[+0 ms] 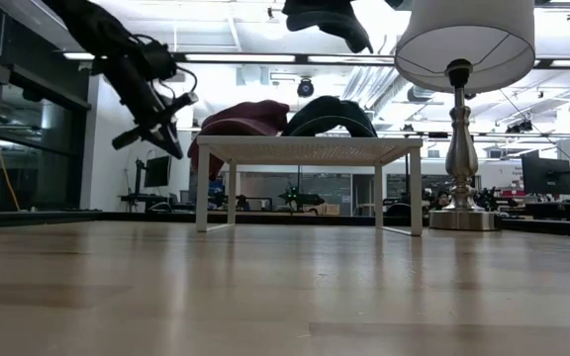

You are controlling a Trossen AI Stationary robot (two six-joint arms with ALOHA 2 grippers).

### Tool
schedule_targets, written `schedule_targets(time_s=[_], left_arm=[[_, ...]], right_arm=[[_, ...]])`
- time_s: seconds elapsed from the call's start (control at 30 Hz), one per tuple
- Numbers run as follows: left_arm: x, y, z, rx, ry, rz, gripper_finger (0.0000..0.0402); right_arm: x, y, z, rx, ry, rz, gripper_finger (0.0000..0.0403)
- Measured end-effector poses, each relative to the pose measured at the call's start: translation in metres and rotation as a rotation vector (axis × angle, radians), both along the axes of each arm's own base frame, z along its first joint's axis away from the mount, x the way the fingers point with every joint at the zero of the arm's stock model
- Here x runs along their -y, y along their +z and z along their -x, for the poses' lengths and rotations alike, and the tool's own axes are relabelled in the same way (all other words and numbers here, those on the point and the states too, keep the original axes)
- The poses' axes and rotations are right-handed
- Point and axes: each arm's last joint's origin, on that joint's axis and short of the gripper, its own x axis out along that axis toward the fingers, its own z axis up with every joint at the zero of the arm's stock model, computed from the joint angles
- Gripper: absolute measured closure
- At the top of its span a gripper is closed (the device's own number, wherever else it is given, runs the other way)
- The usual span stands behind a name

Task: Pick & Place hat
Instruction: Stack the blue cap on top of the blue cap on the shelf

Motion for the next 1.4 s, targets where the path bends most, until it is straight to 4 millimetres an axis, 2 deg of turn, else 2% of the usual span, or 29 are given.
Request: schedule_targets(time_s=[0.27,0.83,1.17,1.4], left_arm=[[-0.01,-0.016,-0.011,0.062,-0.085,0.072,0.0401],[-0.008,-0.008,-0.024,0.238,-0.221,0.079,0.0401],[0.0,-0.007,-0.036,0.24,-0.234,0.078,0.0401],[0.0,-0.004,-0.04,0.275,-0.237,0.066,0.0401]], right_arm=[[0.001,-0.001,0.001,-0.019,-0.017,0.013,0.04],[0.01,-0.011,0.008,-0.079,-0.076,-0.071,0.04],[0.021,-0.018,0.015,-0.108,-0.123,-0.16,0.04],[0.028,-0.027,0.01,-0.118,-0.107,-0.229,0.04]])
